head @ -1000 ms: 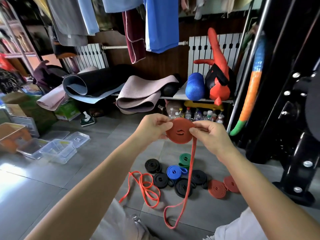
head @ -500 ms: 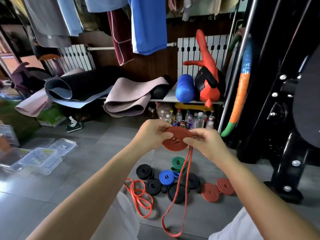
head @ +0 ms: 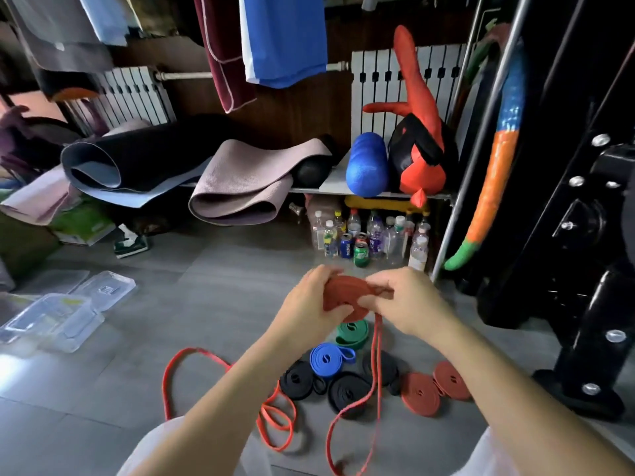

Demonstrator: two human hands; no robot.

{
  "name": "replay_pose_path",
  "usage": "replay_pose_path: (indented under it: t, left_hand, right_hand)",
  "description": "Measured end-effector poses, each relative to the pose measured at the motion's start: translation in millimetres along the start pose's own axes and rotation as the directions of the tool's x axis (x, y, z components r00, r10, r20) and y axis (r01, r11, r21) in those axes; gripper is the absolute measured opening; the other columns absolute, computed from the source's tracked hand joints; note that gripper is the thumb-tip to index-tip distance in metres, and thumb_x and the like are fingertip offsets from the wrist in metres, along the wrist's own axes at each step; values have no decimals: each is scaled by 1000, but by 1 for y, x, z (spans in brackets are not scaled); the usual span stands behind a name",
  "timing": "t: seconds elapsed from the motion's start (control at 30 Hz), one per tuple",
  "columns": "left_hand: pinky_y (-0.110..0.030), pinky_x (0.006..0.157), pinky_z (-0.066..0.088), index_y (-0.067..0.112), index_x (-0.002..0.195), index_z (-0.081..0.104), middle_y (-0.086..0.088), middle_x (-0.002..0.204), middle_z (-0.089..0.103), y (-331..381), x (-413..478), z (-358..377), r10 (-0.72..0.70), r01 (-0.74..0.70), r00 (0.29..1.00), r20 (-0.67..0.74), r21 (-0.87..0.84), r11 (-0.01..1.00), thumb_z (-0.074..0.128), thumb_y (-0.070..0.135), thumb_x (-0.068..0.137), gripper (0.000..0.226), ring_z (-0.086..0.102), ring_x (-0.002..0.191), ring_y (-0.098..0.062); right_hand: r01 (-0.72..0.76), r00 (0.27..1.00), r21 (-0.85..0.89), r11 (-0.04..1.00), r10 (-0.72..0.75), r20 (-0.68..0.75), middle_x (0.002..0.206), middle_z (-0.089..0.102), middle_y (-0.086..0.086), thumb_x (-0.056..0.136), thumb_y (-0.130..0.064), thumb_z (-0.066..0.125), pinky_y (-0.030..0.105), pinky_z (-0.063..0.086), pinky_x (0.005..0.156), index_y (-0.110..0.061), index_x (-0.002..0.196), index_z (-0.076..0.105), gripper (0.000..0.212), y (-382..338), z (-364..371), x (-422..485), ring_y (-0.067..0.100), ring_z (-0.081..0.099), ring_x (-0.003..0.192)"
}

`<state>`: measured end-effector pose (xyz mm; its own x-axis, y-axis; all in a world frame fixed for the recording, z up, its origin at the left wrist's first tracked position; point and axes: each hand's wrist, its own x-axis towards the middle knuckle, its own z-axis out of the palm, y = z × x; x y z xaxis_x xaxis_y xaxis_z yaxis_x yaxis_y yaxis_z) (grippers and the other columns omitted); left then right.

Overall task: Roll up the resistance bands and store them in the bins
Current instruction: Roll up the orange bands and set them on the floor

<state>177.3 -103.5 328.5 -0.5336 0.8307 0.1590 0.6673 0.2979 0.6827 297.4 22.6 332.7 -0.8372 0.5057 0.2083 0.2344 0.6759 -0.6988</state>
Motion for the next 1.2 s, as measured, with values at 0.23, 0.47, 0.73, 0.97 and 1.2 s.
replay_pose_path:
  t: [0.23, 0.47, 0.73, 0.97, 1.2]
  left_hand:
    - [-11, 69, 45, 28, 104, 61, 14, 86, 63, -3, 8, 10, 88, -87, 996, -19, 51, 995, 71, 18, 78, 30, 59, 80, -6]
    - [-36, 78, 56, 34, 87, 59, 4, 90, 66, 5, 11, 1, -53, -33, 984, -168, -471, 881, 74, 3, 75, 36, 65, 89, -14]
    - [-31, 64, 57, 18, 103, 58, -3, 97, 69, 16, -3, 17, -192, 138, 980, 57, -888, 438, 65, 6, 84, 24, 69, 91, -26]
    - [-31, 66, 56, 16, 105, 58, -3, 98, 70, 16, -1, 25, -179, 120, 982, 60, -931, 346, 72, 19, 67, 41, 69, 93, -25]
    - [-33, 86, 53, 22, 115, 52, -3, 119, 57, 10, 4, 25, -137, 90, 990, -47, -540, 837, 71, 10, 80, 41, 60, 106, -19]
  right_hand:
    - [-7, 999, 32, 999, 8, -45, 64, 64, -21, 75, -21, 76, 15, 45, 59, -30, 83, 72, 13, 8, 0, 1, -4, 62, 65]
    - [-72, 990, 401, 913, 115, -83, 74, 72, -18, 67, -21, 81, 13, 52, 70, -38, 72, 67, 23, 20, -3, -13, 3, 68, 74]
    - [-68, 937, 774, 630, 307, -167, 81, 75, -1, 62, -23, 78, 17, 53, 66, -24, 83, 72, 22, 21, 12, -24, 13, 71, 79]
    - [-98, 946, 786, 611, 302, -117, 83, 75, 1, 58, -29, 76, 18, 55, 67, -18, 92, 71, 36, 24, 4, -24, 13, 71, 78]
    - [-45, 961, 535, 843, 184, -209, 71, 72, -14, 77, -10, 73, 10, 49, 64, -29, 80, 67, 21, 32, 5, -25, 1, 67, 70]
